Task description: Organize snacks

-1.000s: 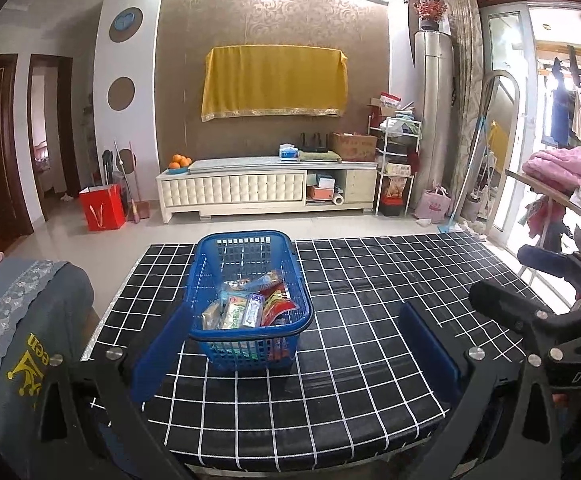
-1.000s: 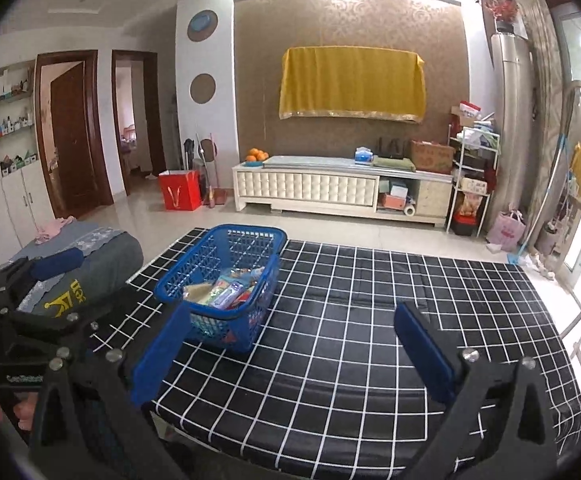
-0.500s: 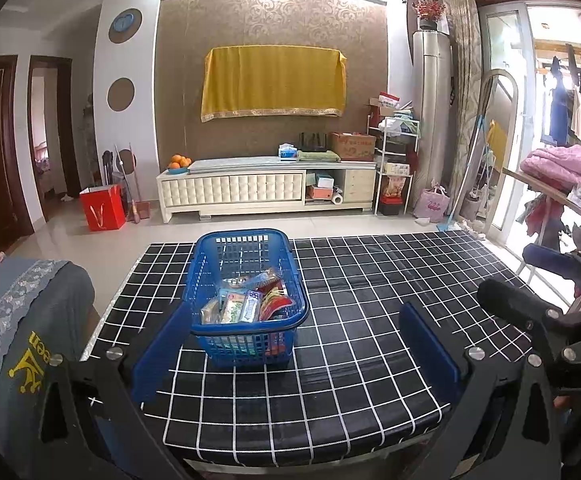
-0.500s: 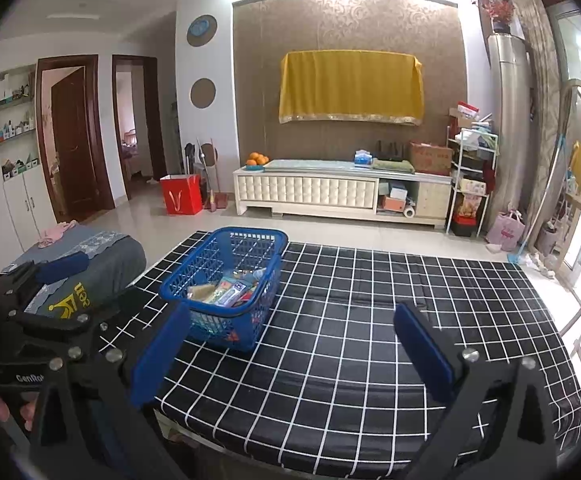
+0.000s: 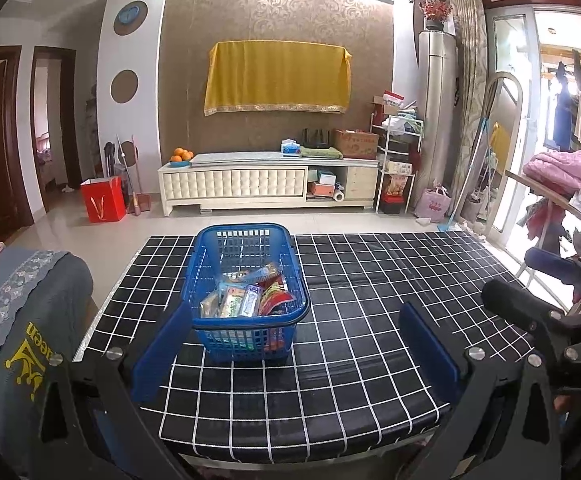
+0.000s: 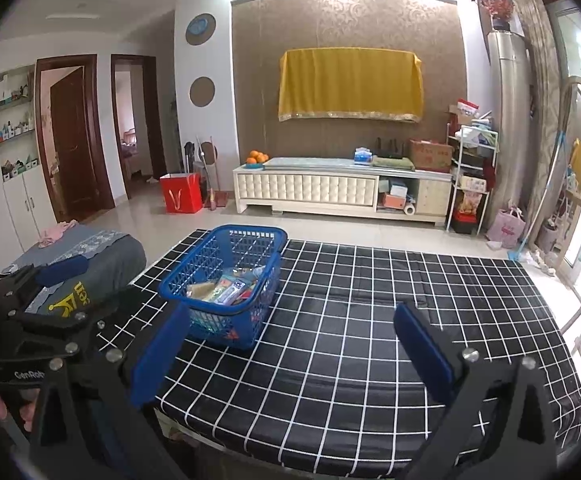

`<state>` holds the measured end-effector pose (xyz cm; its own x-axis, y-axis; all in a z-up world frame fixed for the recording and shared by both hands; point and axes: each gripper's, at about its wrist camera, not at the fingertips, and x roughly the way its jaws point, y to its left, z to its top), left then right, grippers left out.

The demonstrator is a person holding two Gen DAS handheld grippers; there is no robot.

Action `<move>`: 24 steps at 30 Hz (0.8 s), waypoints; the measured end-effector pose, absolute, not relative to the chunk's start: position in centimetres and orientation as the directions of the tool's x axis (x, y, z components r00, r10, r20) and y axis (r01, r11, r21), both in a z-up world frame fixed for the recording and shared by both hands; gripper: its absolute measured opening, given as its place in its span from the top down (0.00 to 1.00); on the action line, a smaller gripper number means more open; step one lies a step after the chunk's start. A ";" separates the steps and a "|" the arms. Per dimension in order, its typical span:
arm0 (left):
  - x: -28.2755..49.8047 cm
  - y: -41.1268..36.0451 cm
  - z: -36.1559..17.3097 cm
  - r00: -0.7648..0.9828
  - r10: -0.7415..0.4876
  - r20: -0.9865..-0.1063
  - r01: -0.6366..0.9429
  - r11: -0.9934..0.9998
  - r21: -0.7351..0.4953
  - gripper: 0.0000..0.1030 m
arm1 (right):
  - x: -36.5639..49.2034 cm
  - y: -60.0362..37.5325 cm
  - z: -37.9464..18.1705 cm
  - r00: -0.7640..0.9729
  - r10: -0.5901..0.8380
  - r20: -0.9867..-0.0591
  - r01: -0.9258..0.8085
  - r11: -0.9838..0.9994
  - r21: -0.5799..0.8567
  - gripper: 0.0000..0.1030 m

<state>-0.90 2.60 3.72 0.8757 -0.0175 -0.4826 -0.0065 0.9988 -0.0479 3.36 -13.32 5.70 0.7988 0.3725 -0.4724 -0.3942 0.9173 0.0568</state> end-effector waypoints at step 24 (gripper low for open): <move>-1.7 2.7 3.9 0.880 -0.017 -0.475 -0.006 0.999 -0.046 0.01 | 3.2 -13.4 6.0 0.801 0.368 -0.472 -0.391 0.919 0.054 0.00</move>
<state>-1.66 2.68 3.93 0.8796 -0.0167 -0.4754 -0.0062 0.9989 -0.0465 3.25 -13.43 5.98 0.8010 0.3680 -0.4722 -0.3905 0.9190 0.0537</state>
